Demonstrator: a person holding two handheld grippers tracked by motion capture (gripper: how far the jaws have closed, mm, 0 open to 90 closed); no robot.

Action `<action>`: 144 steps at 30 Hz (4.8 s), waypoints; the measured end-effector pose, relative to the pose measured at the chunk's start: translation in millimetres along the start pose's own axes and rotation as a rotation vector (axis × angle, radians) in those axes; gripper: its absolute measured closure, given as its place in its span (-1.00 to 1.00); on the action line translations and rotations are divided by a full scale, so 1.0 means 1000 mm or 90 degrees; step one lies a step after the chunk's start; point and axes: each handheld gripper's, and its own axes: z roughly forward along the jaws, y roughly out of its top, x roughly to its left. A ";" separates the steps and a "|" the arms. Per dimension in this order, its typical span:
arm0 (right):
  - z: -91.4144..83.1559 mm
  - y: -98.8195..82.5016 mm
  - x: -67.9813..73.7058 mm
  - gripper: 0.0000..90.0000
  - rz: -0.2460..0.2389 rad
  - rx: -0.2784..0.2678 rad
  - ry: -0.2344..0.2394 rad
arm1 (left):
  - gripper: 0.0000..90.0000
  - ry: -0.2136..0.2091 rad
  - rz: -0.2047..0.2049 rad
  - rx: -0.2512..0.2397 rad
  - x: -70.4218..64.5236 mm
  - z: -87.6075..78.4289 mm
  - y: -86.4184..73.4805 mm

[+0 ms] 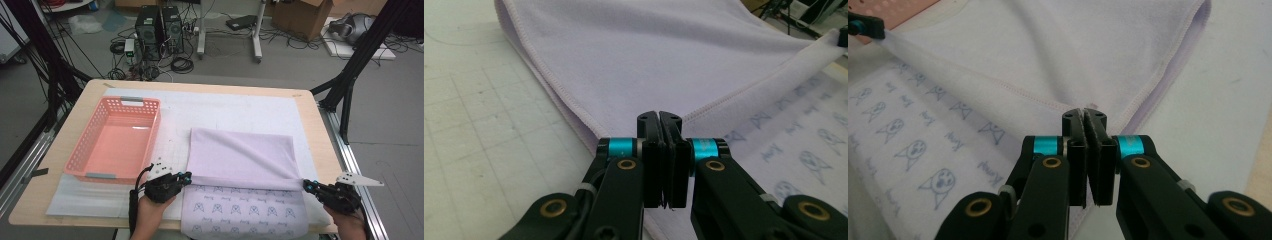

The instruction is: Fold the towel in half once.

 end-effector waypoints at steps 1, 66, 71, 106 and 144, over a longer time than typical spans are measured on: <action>-0.002 -0.002 0.001 0.95 0.003 0.000 0.000 | 0.96 -0.003 0.006 0.001 -0.003 -0.003 0.000; 0.056 0.028 0.002 0.47 -0.014 0.037 -0.067 | 0.04 -0.018 -0.033 -0.054 0.029 0.015 0.018; 0.080 0.042 -0.011 0.52 -0.018 0.047 -0.069 | -0.01 -0.003 -0.027 -0.060 0.039 0.029 0.031; 0.088 0.041 -0.026 0.60 -0.041 0.108 -0.147 | 0.74 0.107 0.019 0.096 0.050 0.087 0.042; 0.138 0.139 -0.073 0.91 -0.060 -0.035 -0.230 | 0.92 0.170 -0.040 -0.036 0.117 0.126 0.144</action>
